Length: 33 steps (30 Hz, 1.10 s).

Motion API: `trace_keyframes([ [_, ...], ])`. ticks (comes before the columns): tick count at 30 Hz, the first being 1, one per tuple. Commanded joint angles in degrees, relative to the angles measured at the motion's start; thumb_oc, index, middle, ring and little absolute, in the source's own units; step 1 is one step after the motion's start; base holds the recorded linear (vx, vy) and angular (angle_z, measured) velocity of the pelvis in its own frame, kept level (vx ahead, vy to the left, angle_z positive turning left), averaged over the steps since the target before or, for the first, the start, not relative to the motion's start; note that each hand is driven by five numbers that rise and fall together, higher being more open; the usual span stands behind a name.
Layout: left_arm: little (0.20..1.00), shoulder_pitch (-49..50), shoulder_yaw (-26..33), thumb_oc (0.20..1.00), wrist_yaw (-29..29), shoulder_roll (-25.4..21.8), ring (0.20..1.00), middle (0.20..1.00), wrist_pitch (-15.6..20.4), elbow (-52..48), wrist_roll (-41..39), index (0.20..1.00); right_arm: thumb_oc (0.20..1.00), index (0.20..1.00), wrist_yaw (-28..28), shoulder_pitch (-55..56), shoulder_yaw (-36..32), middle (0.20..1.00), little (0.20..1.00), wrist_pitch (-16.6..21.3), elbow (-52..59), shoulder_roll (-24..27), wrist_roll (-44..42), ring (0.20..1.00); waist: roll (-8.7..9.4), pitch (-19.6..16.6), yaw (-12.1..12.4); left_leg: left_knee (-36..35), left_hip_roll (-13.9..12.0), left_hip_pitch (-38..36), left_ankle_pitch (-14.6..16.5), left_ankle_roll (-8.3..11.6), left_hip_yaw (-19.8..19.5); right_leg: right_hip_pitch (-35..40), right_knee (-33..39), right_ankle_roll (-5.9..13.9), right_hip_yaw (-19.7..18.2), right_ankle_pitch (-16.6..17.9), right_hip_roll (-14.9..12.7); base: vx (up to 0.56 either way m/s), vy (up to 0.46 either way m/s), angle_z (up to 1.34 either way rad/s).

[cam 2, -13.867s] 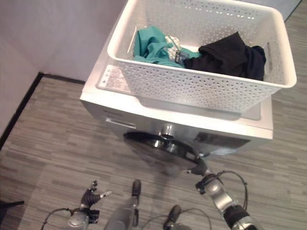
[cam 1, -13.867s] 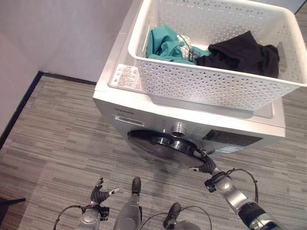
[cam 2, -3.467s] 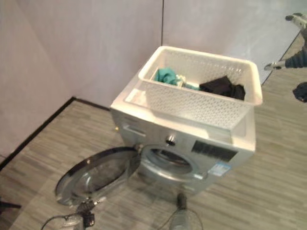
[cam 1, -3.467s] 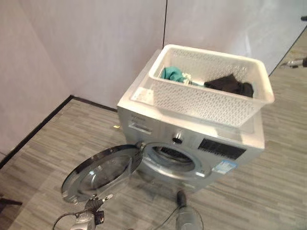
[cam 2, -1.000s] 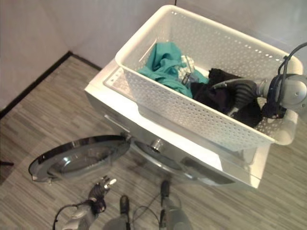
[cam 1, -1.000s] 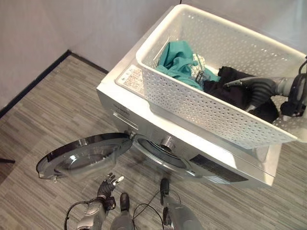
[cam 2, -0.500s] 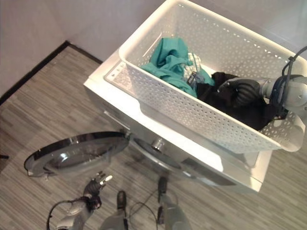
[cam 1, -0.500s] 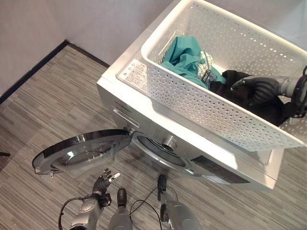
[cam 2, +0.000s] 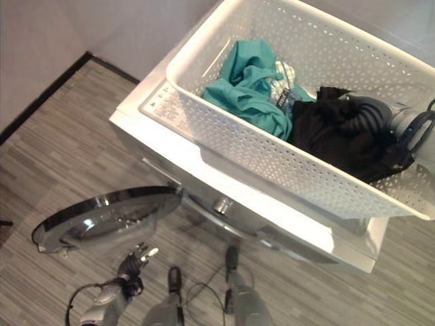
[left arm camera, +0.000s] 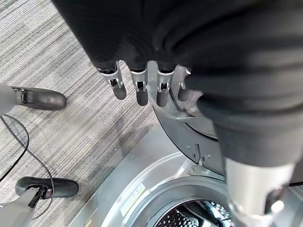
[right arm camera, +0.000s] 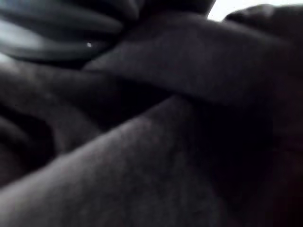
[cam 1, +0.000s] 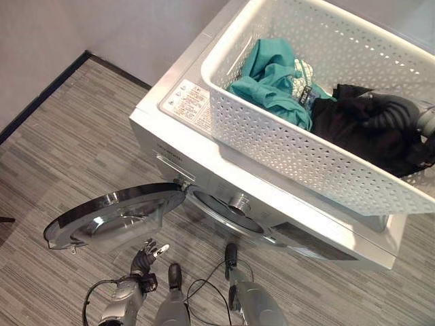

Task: Grab the laundry basket,head to the washer,open it,put in the laundry and shut it.

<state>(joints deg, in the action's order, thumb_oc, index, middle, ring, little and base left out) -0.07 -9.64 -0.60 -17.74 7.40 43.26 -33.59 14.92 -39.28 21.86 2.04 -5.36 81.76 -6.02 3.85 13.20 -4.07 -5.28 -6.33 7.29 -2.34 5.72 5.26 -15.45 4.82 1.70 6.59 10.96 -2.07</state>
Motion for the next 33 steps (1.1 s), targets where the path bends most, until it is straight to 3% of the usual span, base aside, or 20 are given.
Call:
trace_keyframes([
  [1,1.0,1.4,-0.2,1.0,0.0,-2.3,1.0,1.0,1.4,-1.0,1.2,1.0,0.2,0.2,-7.7,-5.2,-4.6,0.2,0.2,0.7,-1.8,0.1,-2.1,0.2,0.42,-2.2,-0.6,0.3,-3.5,-2.6,1.7,-0.96,-0.2,-0.4,-7.8,5.58,-3.6,-8.4,-4.0,0.06,0.013,-0.14],
  [7,1.0,1.9,0.8,1.0,0.3,-2.4,1.0,1.0,1.1,0.8,2.5,1.0,0.2,0.2,-13.7,-11.7,-8.3,0.2,0.2,1.9,1.5,0.7,-2.1,0.2,0.66,-4.4,-0.5,0.3,-3.3,-5.0,2.8,-1.28,-0.2,2.0,-7.2,5.6,-4.1,-8.8,-3.8,0.03,0.007,-0.04],
  [16,1.0,2.2,1.2,1.0,1.8,-1.8,1.0,1.0,1.0,2.3,4.1,1.0,0.2,0.2,-22.1,-25.4,-4.5,0.2,0.2,1.3,-1.3,-1.3,1.3,0.2,0.92,-6.9,0.0,0.3,-2.9,-7.5,4.2,-1.77,-0.1,4.9,-6.0,5.68,-4.5,-9.2,-3.7,0.03,0.009,-0.05],
  [26,1.0,2.0,-0.3,1.0,4.4,-1.7,1.0,1.0,1.8,0.8,7.6,1.0,0.2,0.2,-34.6,-30.1,-8.1,0.2,0.2,-2.6,-2.8,-6.4,18.4,0.2,0.14,-9.1,1.5,0.4,-1.9,-9.6,5.8,-2.65,-1.3,8.5,-5.2,5.77,-3.4,-9.3,-4.4,0.01,0.004,0.01],
  [33,1.0,2.6,-2.0,1.0,4.6,-3.0,1.0,1.0,2.4,-5.5,10.1,1.0,0.2,0.2,-39.0,-30.2,-10.6,0.2,0.2,-4.9,-3.9,-8.2,25.0,0.2,0.09,-10.1,2.6,1.8,-1.1,-10.2,7.2,-3.07,-2.1,10.7,-4.6,5.87,-2.9,-9.3,-5.2,0.0,0.015,0.05],
])
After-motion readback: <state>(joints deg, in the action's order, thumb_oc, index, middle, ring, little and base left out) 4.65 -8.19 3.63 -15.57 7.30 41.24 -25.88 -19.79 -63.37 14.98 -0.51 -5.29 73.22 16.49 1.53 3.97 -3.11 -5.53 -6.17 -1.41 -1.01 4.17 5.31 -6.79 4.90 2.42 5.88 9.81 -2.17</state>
